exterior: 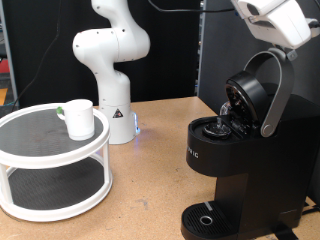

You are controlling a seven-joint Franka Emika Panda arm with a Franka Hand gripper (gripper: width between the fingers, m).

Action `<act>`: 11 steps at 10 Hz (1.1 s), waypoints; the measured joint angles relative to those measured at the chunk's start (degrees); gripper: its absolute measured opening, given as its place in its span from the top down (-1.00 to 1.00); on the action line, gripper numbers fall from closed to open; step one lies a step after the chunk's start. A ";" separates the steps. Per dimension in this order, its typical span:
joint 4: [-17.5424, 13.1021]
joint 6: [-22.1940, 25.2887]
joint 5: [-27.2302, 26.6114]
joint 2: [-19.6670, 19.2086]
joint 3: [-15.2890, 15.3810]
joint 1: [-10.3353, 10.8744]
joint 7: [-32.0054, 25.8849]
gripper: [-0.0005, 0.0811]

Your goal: Make a cup of coffee with the keurig machine

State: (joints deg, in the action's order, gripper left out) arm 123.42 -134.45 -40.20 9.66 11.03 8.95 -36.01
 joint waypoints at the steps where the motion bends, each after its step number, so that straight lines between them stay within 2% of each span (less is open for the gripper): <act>1: 0.04 0.02 -0.22 0.06 -0.23 -0.04 -0.47 0.98; 7: 2.04 6.56 -1.09 3.25 -5.16 -1.69 -7.16 0.98; 11: 4.92 7.92 0.97 4.41 -6.72 -3.05 -9.28 0.98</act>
State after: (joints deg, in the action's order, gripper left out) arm 128.34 -126.54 -39.23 14.07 4.31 5.90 -45.30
